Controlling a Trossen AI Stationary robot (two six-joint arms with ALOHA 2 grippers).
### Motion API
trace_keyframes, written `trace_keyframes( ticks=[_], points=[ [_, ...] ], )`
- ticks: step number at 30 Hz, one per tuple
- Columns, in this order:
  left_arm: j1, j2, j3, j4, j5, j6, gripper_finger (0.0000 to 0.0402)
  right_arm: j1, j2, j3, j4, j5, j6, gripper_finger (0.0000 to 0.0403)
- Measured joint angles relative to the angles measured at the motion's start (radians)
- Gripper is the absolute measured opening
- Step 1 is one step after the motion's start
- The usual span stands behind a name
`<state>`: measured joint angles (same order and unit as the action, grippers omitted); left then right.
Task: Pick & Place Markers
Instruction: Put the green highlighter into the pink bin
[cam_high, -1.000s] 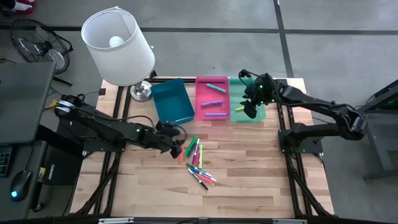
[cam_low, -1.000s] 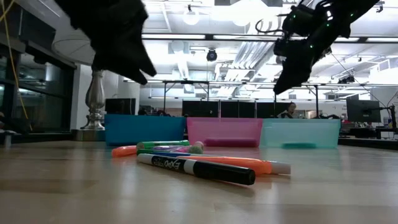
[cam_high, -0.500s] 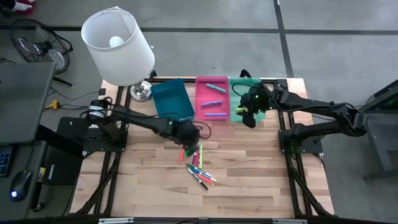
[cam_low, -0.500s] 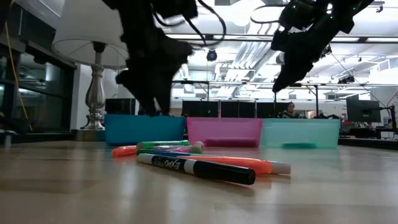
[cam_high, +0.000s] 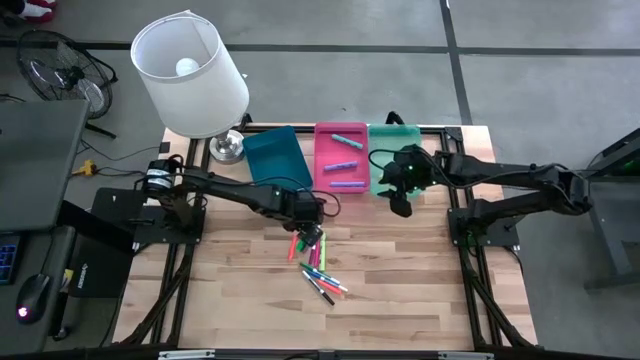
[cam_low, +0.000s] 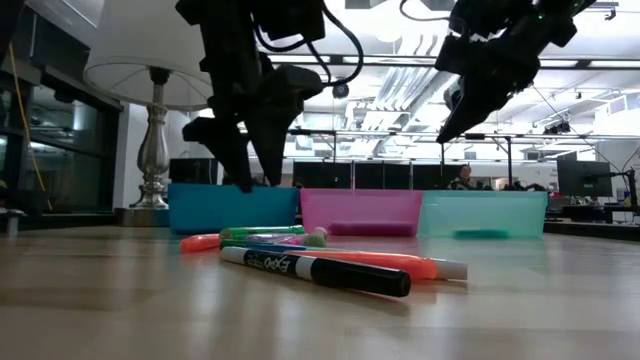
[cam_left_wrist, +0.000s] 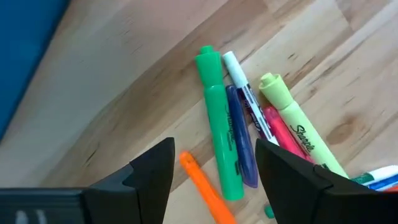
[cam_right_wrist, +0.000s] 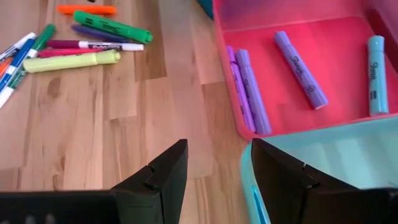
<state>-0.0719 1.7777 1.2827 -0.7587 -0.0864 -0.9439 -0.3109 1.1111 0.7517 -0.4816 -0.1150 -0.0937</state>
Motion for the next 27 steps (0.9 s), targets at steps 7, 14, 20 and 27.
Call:
trace_keyframes(
  ticks=[7, 14, 20, 27],
  points=[
    [0.000, 0.080, 0.003, 0.007, 0.030, -0.004, 0.0220, 0.032, 0.000, 0.000, -0.001, -0.001, 0.003, 0.0165],
    [0.000, 0.108, 0.000, -0.004, 0.029, -0.008, 0.0220, 0.060, 0.000, -0.001, -0.003, 0.002, 0.007, 0.0165],
    [0.000, 0.108, 0.000, 0.002, 0.026, -0.006, 0.0220, 0.072, 0.000, -0.001, -0.003, 0.005, 0.007, 0.0165],
    [-0.001, 0.108, 0.026, 0.027, 0.026, 0.022, 0.0220, 0.072, 0.000, -0.001, -0.004, 0.008, 0.008, 0.0165]
  ],
)
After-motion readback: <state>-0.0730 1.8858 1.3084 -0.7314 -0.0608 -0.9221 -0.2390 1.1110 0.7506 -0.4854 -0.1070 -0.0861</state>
